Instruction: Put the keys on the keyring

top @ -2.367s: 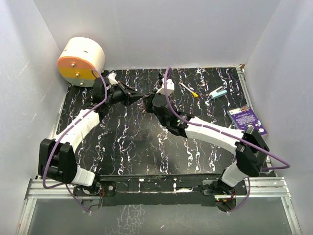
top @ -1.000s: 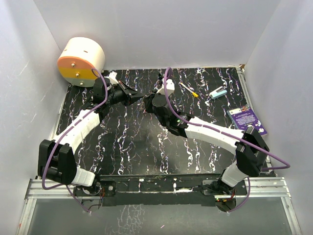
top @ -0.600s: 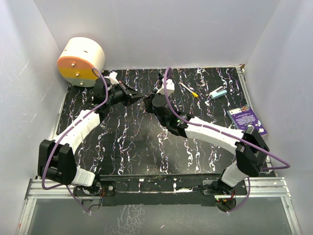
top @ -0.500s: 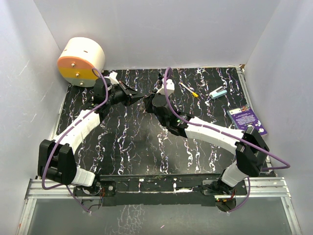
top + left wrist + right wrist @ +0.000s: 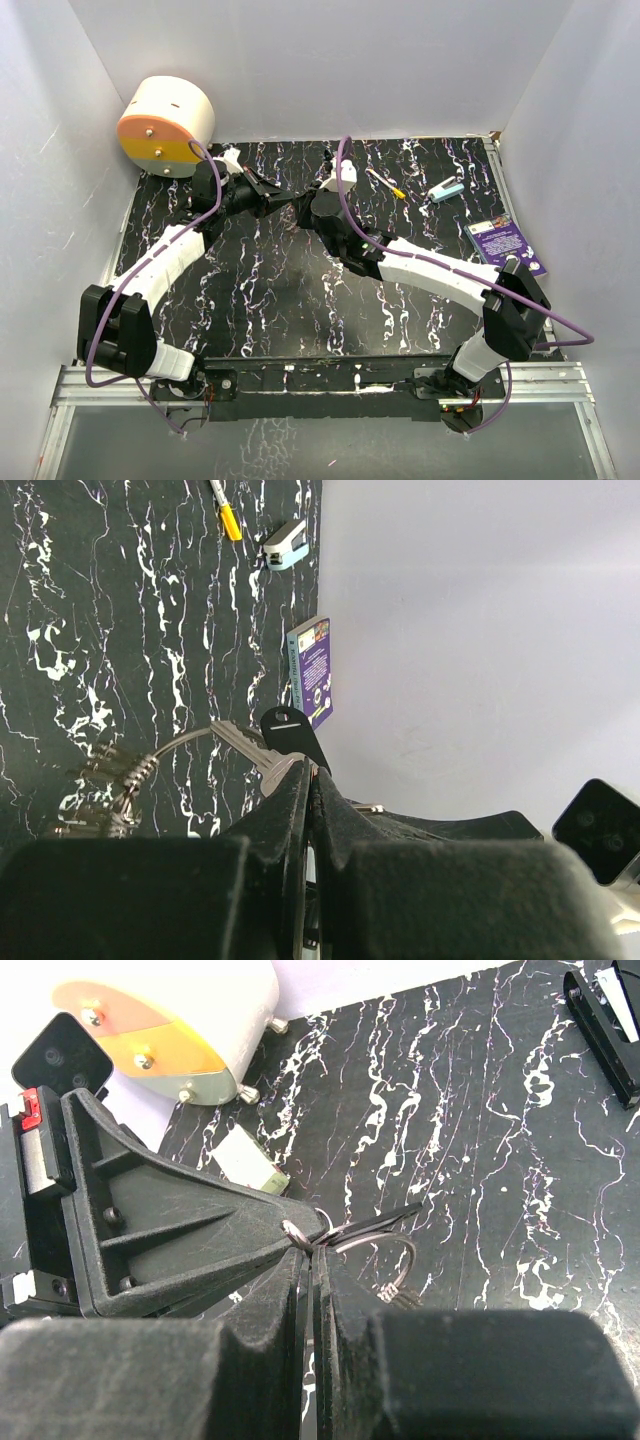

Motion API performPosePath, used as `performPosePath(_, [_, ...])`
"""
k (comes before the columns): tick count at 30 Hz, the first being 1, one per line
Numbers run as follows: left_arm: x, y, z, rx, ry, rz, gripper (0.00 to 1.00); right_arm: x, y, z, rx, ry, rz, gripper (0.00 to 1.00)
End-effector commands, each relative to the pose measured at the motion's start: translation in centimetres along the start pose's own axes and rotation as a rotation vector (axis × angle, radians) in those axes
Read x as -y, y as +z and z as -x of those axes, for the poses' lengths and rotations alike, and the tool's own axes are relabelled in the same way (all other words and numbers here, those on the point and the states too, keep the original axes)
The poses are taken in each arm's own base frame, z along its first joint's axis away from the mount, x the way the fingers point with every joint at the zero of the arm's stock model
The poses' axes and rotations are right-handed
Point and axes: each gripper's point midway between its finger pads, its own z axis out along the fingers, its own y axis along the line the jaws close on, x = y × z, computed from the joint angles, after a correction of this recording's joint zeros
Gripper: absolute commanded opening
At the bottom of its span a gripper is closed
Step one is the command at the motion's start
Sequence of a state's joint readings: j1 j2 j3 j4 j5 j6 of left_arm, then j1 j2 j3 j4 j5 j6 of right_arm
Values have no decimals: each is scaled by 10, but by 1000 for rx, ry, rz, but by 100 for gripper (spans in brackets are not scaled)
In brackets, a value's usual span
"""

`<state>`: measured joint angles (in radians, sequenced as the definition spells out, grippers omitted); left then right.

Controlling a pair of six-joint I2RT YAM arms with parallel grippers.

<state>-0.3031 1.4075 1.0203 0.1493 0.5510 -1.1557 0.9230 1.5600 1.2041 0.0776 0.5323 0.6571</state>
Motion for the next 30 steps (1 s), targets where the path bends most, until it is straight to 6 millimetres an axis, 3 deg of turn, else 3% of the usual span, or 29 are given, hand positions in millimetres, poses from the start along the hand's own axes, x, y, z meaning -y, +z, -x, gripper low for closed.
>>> performPosePath(1, [27,-14,-12,-31,48,-73,0,-25,1,44,121,86,47,8])
performPosePath(30, [46,-19,0,6,92,-102,0,-18,0,36,108,93,30,8])
